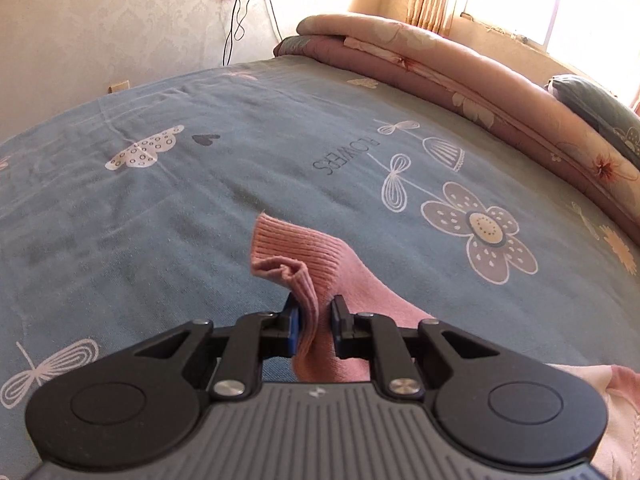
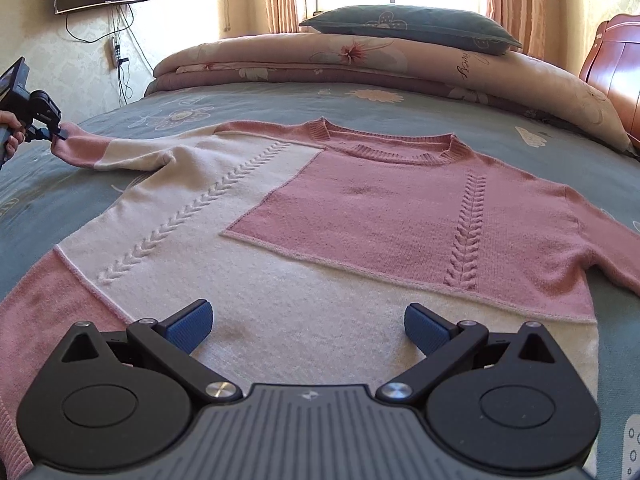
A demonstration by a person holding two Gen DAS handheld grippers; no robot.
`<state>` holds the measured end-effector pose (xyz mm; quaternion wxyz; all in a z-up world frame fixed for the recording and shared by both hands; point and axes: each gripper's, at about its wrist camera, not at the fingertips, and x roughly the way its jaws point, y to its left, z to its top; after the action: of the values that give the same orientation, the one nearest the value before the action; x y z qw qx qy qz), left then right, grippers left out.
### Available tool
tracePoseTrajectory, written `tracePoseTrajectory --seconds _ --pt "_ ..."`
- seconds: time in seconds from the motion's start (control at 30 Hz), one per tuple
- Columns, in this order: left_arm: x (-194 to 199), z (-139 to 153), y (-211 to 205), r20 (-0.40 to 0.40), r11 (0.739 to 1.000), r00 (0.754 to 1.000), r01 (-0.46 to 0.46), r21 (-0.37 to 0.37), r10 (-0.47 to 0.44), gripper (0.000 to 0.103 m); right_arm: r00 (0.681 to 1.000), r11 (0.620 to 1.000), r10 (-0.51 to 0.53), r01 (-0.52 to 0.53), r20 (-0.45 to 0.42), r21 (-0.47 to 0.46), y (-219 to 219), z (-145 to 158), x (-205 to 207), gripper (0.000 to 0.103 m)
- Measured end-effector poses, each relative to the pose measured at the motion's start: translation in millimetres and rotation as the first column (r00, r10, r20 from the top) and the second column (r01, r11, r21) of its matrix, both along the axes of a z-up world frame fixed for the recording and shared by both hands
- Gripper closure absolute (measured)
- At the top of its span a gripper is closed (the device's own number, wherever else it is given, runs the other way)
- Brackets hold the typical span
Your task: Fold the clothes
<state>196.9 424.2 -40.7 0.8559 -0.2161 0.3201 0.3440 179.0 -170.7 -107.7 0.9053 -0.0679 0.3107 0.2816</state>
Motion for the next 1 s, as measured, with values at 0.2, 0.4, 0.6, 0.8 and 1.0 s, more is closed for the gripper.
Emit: tracePoseTrajectory --seconds 0.2,0.4,0.6,0.8,1.0 --pt "1 -33 12 -0.065 0.999 0.998 -0.029 -0.045 0.026 0.077 1.0 1.0 -0.003 0.003 0.0 -0.003 0 -2 2 0.0" --pt "-14 -17 18 -0.08 0.994 0.991 -0.111 0.002 0.111 0.069 1.0 1.0 -0.006 0.006 0.0 -0.002 0 -1 1 0.0" --pt "-14 15 -10 -0.084 0.997 0.996 -0.031 0.063 0.037 0.06 1.0 1.0 -0.014 0.014 -0.003 0.005 -2 2 0 0.0" --pt "29 16 -88 -0.081 0.975 0.972 0.223 0.022 -0.22 0.05 1.0 1.0 -0.027 0.027 -0.005 0.014 -5 5 0 0.0" --pt "73 -20 -137 -0.147 0.962 0.952 0.274 0.008 -0.27 0.049 0.999 0.999 -0.039 0.04 -0.015 0.01 -7 5 2 0.0"
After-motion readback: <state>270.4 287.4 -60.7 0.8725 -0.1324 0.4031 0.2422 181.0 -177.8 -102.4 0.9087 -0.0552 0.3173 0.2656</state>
